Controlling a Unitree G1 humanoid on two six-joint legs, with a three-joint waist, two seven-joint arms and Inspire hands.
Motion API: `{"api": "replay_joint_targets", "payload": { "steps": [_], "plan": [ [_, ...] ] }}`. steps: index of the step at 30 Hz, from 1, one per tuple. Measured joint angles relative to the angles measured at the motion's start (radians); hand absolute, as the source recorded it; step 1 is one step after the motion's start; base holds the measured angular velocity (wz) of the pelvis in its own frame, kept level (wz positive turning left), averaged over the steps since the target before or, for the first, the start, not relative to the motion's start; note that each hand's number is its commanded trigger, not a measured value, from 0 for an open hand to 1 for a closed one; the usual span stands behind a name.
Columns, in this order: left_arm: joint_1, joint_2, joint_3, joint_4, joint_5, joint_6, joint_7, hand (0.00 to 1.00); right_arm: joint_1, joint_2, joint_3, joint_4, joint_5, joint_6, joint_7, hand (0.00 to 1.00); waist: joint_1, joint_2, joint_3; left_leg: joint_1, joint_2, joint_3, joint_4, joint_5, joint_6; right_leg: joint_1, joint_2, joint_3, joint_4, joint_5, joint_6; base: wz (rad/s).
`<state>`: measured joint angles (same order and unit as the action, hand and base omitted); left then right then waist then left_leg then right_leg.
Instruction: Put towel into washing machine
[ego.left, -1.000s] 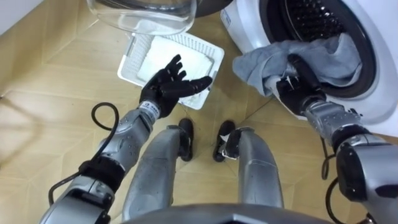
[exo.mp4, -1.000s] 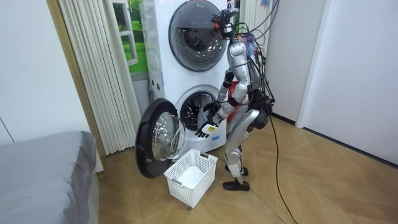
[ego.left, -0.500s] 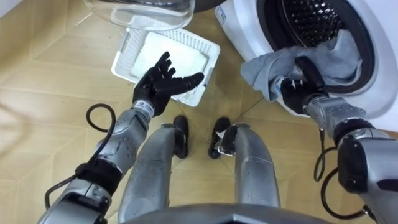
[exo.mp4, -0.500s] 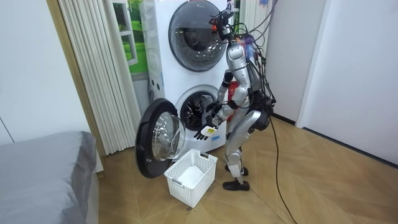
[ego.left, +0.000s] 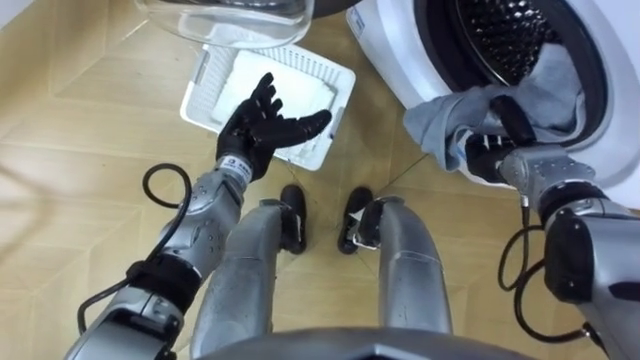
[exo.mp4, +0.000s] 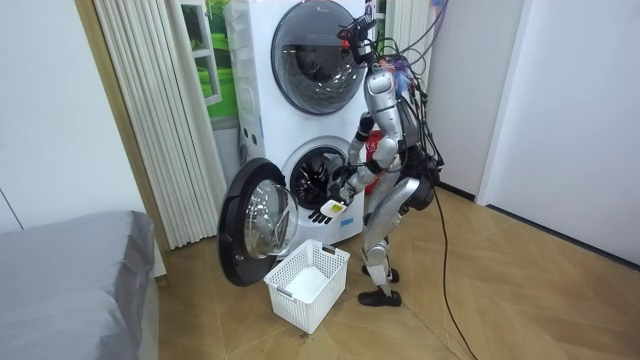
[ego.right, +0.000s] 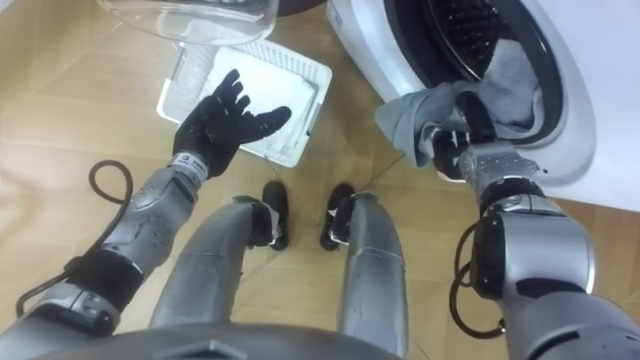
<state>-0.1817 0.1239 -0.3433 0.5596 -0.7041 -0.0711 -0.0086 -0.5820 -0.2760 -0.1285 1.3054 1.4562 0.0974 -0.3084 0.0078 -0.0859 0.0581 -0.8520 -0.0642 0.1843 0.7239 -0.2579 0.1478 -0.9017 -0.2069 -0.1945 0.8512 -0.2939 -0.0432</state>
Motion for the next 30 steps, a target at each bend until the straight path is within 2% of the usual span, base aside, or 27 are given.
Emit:
{"api": "replay_joint_targets", "payload": {
  "steps": [1,2,5,10,13,18,21,24,26,30],
  "plan": [
    [0.003,0.001,-0.006,0.0,0.0,0.001,0.0,0.0,0.007,-0.004,0.0,0.0,-0.003,-0.002,0.018,1.0,0.007,0.004,-0.0023,0.0,0.0,0.002,-0.001,0.0,0.0,-0.003,0.0,0.003,0.001,0.0,0.0,-0.04],
    [0.006,0.006,-0.009,0.0,0.0,0.003,0.0,0.0,0.012,-0.007,0.008,0.0,-0.009,-0.012,0.034,1.0,0.014,0.014,-0.0079,-0.007,0.001,0.003,-0.001,0.0,0.0,-0.008,0.002,0.004,0.0,0.001,-0.001,-0.04],
    [0.007,0.004,-0.016,0.0,0.0,0.022,-0.004,0.0,0.02,-0.016,0.032,0.0,-0.009,-0.031,0.082,1.0,0.028,0.032,-0.0145,-0.02,0.004,0.003,-0.001,0.001,-0.001,-0.021,0.004,0.003,-0.002,0.002,-0.003,0.0],
    [0.008,0.006,-0.017,0.005,0.001,0.029,-0.006,0.0,0.021,-0.045,0.102,-0.001,-0.015,-0.036,0.156,1.0,0.047,0.045,-0.0131,-0.034,0.003,0.006,-0.007,0.002,-0.003,-0.04,0.005,0.008,0.0,0.002,-0.004,-0.01],
    [0.001,0.01,-0.031,0.01,-0.002,0.031,-0.008,0.0,0.02,-0.068,0.176,-0.001,-0.028,-0.038,0.206,1.0,0.063,0.048,-0.011,-0.053,0.003,0.002,-0.007,0.004,-0.006,-0.057,0.005,0.003,0.0,0.002,-0.007,0.04],
    [0.007,0.017,-0.071,0.012,-0.003,0.052,-0.022,0.0,0.009,-0.071,0.226,-0.044,-0.091,-0.039,0.272,1.0,0.086,0.048,-0.0047,-0.077,0.006,0.002,-0.001,0.004,-0.006,-0.08,0.003,-0.002,0.006,0.001,-0.008,0.01],
    [0.006,0.024,-0.098,0.01,-0.007,0.053,-0.029,0.0,-0.01,-0.071,0.251,-0.072,-0.126,-0.04,0.302,1.0,0.106,0.032,0.0076,-0.1,0.009,0.002,0.007,0.004,-0.007,-0.101,0.001,-0.008,0.016,0.002,-0.01,0.0],
    [0.007,0.029,-0.112,0.009,-0.01,0.053,-0.032,0.0,-0.023,-0.072,0.287,-0.082,-0.125,-0.043,0.32,1.0,0.113,0.028,0.0108,-0.123,0.014,-0.008,0.022,0.001,-0.009,-0.111,-0.002,-0.031,0.019,0.003,-0.016,0.04],
    [-0.001,0.045,-0.135,0.009,-0.013,0.053,-0.04,0.0,-0.028,-0.072,0.324,-0.106,-0.122,-0.044,0.343,1.0,0.119,0.02,0.0162,-0.148,0.017,-0.012,0.046,-0.004,-0.011,-0.133,-0.002,-0.034,0.038,0.002,-0.016,0.03],
    [-0.003,0.051,-0.15,0.009,-0.013,0.053,-0.042,0.0,-0.03,-0.071,0.366,-0.121,-0.119,-0.043,0.371,1.0,0.132,0.02,0.0177,-0.174,0.019,-0.014,0.07,-0.008,-0.008,-0.154,-0.003,-0.034,0.053,0.001,-0.018,0.0]
  ]
}}
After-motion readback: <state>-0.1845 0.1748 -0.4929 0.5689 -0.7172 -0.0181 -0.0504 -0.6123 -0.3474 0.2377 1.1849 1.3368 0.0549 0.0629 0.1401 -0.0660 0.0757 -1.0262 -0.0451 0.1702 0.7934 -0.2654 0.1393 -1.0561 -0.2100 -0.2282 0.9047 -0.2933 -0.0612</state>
